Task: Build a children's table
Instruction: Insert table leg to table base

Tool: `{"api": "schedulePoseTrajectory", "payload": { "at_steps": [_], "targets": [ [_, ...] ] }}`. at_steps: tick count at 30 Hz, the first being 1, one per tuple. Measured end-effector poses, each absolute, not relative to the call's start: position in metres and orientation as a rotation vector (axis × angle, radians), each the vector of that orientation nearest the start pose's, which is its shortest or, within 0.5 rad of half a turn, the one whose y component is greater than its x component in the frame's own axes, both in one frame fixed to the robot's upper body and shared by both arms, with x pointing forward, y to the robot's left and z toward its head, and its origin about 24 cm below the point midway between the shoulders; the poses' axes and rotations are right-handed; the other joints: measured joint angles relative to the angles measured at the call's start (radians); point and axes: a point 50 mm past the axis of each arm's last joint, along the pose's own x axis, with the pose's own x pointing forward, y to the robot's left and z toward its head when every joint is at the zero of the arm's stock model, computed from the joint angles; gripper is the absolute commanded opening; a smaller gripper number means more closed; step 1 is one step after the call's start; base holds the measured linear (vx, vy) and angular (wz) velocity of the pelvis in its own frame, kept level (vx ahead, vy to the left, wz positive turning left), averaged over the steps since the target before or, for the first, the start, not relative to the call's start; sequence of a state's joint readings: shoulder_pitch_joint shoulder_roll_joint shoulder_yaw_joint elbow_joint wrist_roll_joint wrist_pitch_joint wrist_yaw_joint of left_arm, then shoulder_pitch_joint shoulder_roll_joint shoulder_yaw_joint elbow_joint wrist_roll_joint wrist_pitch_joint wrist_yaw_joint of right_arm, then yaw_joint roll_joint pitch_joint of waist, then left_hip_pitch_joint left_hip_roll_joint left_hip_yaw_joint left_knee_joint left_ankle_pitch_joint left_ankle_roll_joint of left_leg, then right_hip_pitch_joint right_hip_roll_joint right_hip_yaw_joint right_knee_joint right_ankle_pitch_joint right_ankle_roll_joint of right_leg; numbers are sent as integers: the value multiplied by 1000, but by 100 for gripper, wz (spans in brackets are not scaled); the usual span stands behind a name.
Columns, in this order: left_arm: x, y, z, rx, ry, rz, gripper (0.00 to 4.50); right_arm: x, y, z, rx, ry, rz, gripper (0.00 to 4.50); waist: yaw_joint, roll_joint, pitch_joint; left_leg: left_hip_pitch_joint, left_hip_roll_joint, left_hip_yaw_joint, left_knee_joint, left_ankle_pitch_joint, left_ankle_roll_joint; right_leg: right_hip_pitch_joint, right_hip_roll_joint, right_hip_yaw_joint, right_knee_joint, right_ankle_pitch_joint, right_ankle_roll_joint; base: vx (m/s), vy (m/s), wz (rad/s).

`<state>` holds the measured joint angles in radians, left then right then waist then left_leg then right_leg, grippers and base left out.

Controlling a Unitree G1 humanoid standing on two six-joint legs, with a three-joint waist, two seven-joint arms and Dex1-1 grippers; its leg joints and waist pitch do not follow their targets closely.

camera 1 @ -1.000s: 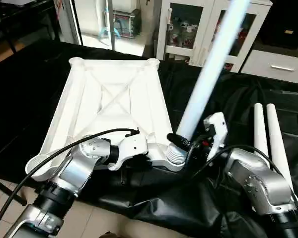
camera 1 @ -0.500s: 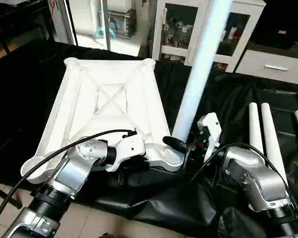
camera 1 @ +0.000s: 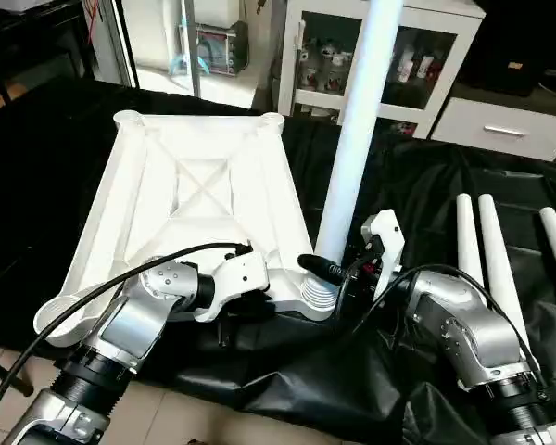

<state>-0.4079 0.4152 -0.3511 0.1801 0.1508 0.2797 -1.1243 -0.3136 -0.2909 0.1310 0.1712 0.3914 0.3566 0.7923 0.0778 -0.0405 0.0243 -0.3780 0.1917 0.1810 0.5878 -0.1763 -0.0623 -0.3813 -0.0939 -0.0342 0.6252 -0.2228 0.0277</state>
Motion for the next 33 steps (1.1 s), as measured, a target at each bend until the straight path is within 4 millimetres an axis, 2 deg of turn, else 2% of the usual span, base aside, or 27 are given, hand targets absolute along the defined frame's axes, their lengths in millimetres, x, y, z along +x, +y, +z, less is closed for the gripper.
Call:
{"api": "schedulePoseTrajectory", "payload": {
  "at_steps": [19, 33],
  "targets": [
    [283, 119, 51, 579, 468, -1293, 0, 276, -136, 44, 283, 133, 865, 186, 9, 0, -2, 3, 0, 2, -4, 0, 0, 1, 0, 2, -3, 0, 0, 0, 0, 0],
    [286, 115, 49, 563, 475, -1295, 0, 265, -139, 39, 192, 61, 843, 186, 11, 4, -4, 6, -1, 4, -10, 0, 0, 2, 0, 4, -7, 0, 1, 0, 0, 0]
  ]
}}
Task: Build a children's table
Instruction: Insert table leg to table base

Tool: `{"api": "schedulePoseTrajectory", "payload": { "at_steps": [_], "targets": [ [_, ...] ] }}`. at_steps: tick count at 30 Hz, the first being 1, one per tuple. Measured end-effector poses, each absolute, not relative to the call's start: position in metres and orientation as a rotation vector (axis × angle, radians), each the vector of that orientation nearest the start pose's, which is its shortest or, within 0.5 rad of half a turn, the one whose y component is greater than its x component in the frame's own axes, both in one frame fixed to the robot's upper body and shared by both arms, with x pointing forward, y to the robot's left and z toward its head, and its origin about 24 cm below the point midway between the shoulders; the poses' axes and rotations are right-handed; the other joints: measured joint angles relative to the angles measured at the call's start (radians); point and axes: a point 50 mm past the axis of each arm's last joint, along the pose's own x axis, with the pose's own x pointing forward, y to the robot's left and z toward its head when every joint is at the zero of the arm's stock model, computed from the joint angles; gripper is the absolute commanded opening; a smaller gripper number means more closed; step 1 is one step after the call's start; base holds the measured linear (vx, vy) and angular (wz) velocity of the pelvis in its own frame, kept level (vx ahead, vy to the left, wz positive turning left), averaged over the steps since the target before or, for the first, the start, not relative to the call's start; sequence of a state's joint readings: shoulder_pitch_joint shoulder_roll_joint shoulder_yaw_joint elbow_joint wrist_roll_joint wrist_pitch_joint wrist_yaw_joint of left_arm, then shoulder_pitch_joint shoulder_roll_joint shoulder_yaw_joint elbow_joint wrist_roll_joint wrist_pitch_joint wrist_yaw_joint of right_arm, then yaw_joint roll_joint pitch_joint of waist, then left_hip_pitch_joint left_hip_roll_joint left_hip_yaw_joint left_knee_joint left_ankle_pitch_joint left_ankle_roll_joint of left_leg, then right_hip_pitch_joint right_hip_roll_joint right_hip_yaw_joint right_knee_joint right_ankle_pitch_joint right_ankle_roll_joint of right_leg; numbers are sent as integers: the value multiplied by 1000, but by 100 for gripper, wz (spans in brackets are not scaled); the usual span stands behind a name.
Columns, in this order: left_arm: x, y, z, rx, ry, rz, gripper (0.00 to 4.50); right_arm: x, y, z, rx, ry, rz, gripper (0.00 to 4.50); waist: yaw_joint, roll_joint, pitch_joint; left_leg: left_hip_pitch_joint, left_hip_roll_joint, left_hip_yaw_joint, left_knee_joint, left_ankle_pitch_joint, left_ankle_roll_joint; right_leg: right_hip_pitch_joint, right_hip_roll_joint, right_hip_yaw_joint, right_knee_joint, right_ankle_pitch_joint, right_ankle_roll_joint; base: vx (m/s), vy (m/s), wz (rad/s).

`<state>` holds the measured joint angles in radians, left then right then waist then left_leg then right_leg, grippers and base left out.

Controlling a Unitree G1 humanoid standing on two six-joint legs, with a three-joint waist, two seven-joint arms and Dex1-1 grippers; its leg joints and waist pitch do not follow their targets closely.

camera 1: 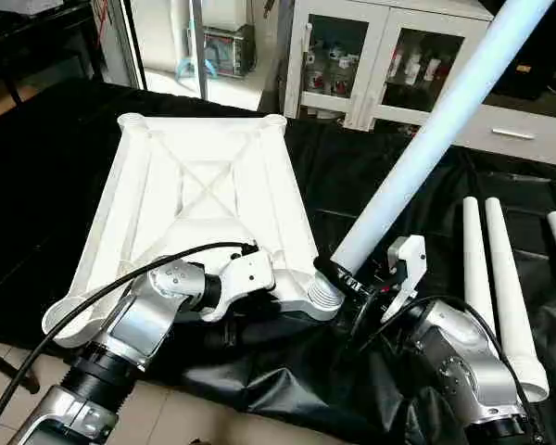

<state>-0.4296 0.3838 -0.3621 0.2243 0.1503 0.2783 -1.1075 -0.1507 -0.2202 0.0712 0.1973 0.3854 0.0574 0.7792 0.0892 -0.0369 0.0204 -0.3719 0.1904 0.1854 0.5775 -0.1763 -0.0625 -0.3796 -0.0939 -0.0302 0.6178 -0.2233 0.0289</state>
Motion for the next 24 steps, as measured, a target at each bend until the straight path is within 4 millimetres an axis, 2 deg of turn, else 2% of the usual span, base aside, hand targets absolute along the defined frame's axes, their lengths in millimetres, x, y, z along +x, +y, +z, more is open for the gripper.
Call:
{"api": "schedulePoseTrajectory", "payload": {
  "at_steps": [8, 16, 24],
  "targets": [
    [288, 116, 47, 555, 488, -1289, 0, 269, -134, 39, 137, 98, 875, 186, -1, -2, -1, 4, 0, 1, -3, 0, 0, 3, 0, 0, -4, -1, 3, 0, 0, 0],
    [289, 117, 46, 556, 494, -1286, 0, 274, -130, 42, 30, 138, 950, 186, -2, -7, -4, 6, 0, 1, -3, 0, 0, 1, 0, 0, -6, -1, 3, 0, 0, 0],
    [289, 117, 46, 557, 496, -1284, 0, 273, -131, 41, 47, 135, 925, 186, -1, -11, -6, 7, 0, 1, -7, 0, 0, 0, 0, 0, -7, -2, 3, 0, 0, 0]
  ]
}}
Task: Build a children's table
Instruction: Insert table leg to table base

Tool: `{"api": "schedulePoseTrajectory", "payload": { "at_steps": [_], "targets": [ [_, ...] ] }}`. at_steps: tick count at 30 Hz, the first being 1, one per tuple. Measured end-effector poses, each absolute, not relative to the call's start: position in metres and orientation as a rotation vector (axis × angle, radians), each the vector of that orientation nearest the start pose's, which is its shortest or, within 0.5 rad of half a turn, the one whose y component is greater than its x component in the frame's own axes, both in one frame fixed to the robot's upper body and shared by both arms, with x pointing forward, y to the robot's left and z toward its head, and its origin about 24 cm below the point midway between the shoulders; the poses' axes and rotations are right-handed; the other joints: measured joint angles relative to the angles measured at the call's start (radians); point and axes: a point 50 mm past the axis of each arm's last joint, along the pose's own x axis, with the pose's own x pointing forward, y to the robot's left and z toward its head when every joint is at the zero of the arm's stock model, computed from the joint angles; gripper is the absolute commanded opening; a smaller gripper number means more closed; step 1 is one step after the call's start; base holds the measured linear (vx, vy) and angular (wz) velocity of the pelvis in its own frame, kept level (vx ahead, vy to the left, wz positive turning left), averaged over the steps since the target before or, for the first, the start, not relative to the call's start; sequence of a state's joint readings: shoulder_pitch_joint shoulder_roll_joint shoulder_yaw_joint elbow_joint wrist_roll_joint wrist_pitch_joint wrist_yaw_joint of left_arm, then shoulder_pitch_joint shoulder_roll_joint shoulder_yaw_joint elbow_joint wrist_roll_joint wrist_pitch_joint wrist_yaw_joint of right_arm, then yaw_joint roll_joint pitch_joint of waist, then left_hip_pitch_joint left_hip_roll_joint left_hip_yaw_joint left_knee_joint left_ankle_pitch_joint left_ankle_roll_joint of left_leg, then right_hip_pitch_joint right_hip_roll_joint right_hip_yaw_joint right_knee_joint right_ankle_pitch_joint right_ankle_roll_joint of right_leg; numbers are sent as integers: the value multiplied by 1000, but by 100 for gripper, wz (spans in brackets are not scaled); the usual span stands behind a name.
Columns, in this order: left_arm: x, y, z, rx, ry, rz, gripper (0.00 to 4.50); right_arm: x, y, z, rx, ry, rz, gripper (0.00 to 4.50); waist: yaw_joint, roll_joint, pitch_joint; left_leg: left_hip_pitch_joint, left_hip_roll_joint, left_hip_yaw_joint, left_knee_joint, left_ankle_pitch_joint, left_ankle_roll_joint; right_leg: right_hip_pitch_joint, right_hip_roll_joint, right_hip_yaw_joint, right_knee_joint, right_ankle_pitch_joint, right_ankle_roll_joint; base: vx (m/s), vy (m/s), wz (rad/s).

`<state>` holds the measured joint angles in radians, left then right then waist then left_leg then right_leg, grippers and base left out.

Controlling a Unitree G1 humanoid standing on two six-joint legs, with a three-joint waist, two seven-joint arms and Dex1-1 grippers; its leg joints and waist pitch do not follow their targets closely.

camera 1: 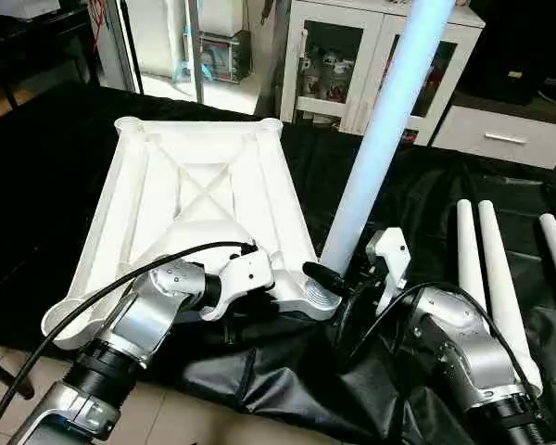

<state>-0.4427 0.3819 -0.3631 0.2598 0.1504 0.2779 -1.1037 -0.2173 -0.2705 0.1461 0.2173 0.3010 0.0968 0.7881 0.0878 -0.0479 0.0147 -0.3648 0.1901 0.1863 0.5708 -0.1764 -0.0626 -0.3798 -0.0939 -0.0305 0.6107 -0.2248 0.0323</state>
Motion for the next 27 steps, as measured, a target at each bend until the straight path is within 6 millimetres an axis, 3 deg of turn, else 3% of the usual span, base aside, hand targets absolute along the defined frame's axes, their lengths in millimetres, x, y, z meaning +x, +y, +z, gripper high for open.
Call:
{"api": "schedulePoseTrajectory", "payload": {
  "at_steps": [18, 21, 25, 27],
  "targets": [
    [289, 118, 45, 551, 502, -1271, 0, 274, -130, 38, 92, 129, 880, 186, -2, 0, -2, 1, 0, 0, -3, 0, 0, -1, 0, 0, -2, 0, 1, 0, 0, 0],
    [292, 114, 44, 528, 505, -1229, 0, 280, -128, 39, 81, 126, 836, 186, -6, 1, -2, 1, 0, 0, -3, 0, 0, -2, 0, 0, -4, 0, 1, 0, 0, 0],
    [305, 100, 44, 441, 514, -1095, 0, 303, -121, 39, 53, 137, 662, 186, -28, 2, 0, 0, -1, -1, -5, 0, 0, -4, 0, -1, -10, 0, 0, 0, 0, 0],
    [311, 91, 45, 413, 504, -1039, 0, 315, -119, 43, 56, 134, 568, 186, -30, -2, 3, -2, -1, -2, -5, 0, 0, -4, 0, -3, -12, 0, 0, 0, 0, 0]
  ]
}}
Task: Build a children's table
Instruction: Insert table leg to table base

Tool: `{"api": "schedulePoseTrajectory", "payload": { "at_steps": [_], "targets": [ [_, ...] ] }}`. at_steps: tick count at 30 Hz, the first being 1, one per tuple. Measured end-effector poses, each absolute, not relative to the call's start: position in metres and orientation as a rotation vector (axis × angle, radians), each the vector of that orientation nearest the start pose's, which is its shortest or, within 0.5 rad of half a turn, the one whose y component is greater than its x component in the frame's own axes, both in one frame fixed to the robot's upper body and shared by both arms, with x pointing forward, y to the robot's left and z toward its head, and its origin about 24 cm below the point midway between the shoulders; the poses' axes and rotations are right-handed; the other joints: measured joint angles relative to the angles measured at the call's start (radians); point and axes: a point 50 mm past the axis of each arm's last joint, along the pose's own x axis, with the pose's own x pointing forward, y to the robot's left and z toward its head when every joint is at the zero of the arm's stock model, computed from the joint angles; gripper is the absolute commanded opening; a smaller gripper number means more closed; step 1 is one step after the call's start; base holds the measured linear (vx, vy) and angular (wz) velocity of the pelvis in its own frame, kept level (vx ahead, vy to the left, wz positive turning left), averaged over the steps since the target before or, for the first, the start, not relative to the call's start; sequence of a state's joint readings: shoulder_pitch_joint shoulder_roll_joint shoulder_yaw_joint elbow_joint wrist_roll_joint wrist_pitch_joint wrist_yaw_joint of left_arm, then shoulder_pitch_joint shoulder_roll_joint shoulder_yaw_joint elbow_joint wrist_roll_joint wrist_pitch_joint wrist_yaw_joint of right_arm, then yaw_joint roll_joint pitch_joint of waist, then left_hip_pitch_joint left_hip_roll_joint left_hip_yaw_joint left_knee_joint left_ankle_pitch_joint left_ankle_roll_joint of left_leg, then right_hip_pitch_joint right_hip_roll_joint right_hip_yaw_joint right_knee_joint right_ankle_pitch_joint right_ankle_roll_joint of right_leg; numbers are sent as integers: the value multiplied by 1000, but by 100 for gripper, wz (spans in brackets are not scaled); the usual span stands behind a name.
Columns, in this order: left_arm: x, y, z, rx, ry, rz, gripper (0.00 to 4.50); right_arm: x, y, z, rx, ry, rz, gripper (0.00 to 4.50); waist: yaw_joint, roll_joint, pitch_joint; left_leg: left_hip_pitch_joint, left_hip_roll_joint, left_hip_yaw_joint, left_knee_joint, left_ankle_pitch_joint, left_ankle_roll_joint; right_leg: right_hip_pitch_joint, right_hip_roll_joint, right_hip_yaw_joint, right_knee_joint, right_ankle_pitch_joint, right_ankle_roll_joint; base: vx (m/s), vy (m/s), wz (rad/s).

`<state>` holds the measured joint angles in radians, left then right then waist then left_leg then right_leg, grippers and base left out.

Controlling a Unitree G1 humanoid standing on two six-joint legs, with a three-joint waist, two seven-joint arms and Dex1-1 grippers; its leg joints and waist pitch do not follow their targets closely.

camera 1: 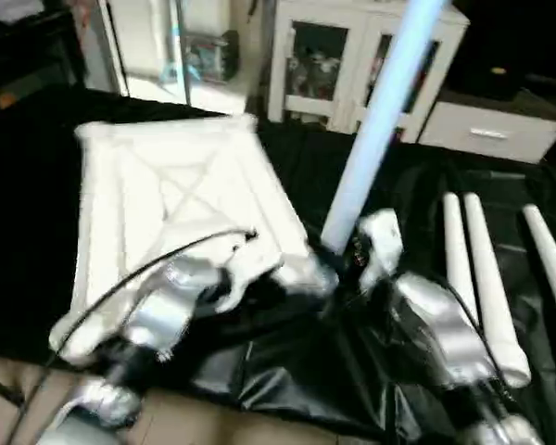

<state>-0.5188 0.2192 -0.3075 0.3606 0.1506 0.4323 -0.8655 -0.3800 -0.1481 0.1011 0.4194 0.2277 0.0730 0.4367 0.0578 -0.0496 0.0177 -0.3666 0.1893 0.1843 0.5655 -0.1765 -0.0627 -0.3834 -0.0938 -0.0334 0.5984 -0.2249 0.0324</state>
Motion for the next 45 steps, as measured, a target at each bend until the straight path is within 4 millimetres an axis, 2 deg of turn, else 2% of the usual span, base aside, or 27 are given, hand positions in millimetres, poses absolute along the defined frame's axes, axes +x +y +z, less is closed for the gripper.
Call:
{"api": "schedulePoseTrajectory", "payload": {
  "at_steps": [4, 7, 10, 14, 18, 25, 26, 27, 28, 31, 33, 39, 42, 45],
  "targets": [
    [332, 61, 49, 346, 529, -860, 0, 346, -115, 49, 91, 170, 300, 186, -2, -3, 5, -10, -1, 0, 1, 2, -3, -2, 0, -1, -7, 13, -12, 0, 0, 0],
    [336, 52, 52, 326, 531, -812, 0, 354, -112, 53, 108, 176, 223, 186, 1, -7, 6, -11, 1, 0, 4, 3, -3, -2, 0, -1, -6, 28, -8, 17, -5, 0],
    [342, 44, 57, 310, 517, -758, 0, 365, -104, 61, 108, 179, 163, 186, 5, -7, 6, -22, 3, -1, 2, 5, -5, -15, 2, -4, -3, 27, -6, 34, -13, 0],
    [343, 42, 58, 311, 512, -744, 0, 367, -102, 63, 108, 172, 148, 186, 10, -8, 6, -23, 3, 0, 1, 7, 3, -16, 2, -4, -3, 26, -7, 0, 0, 0],
    [345, 43, 58, 308, 523, -732, 0, 369, -101, 61, 100, 172, 135, 186, 6, -12, 9, -22, 4, 1, 2, 5, -1, -15, 2, -3, -3, 26, -7, 0, 0, 0],
    [347, 45, 58, 301, 529, -729, 0, 371, -99, 63, 112, 153, 158, 186, 5, -11, 9, -21, 4, 1, 3, 5, -2, -15, 2, -3, -3, 27, -7, 0, 0, 0],
    [347, 45, 58, 300, 530, -728, 0, 371, -99, 63, 114, 152, 164, 221, 5, -11, 9, -21, 4, 1, 3, 5, -2, -15, 2, -3, -2, 27, -7, 0, 0, 0],
    [348, 45, 58, 300, 530, -728, 0, 371, -100, 63, 117, 152, 167, 221, 5, -11, 10, -21, 4, 1, 3, 5, -2, -15, 2, -3, -2, 27, -7, 0, 0, 0],
    [348, 46, 57, 299, 531, -728, 0, 371, -100, 63, 116, 151, 175, 258, 5, -10, 10, -21, 4, 1, 4, 5, -2, -15, 2, -3, -2, 27, -7, 0, 0, 0],
    [351, 50, 59, 305, 522, -707, 0, 364, -101, 49, 122, 193, 198, 265, 1, -9, 13, -21, 4, 1, 4, 5, -1, -15, 2, -3, -1, 28, -8, 0, 0, 0],
    [352, 50, 60, 299, 518, -707, 0, 364, -101, 51, 121, 185, 220, 288, 2, -6, 15, -21, 4, 2, 5, 6, -1, -16, 2, -3, -1, 28, -8, 0, 0, 0],
    [358, 58, 66, 309, 496, -667, 0, 356, -100, 47, 139, 210, 310, 344, 2, -7, 25, -23, 5, 2, 4, 9, 4, -18, 2, -3, 0, 28, -8, 0, 0, 0],
    [361, 62, 68, 316, 484, -655, 0, 351, -99, 46, 153, 214, 352, 369, 7, -5, 27, -25, 5, 3, 5, 9, 4, -19, 2, -3, 0, 28, -8, 0, 0, 0],
    [361, 63, 68, 318, 482, -659, 0, 348, -101, 55, 153, 180, 396, 387, 17, -5, 28, -25, 5, 3, 5, 9, 5, -20, 2, -4, 0, 28, -8, 0, 0, 0]
  ]
}}
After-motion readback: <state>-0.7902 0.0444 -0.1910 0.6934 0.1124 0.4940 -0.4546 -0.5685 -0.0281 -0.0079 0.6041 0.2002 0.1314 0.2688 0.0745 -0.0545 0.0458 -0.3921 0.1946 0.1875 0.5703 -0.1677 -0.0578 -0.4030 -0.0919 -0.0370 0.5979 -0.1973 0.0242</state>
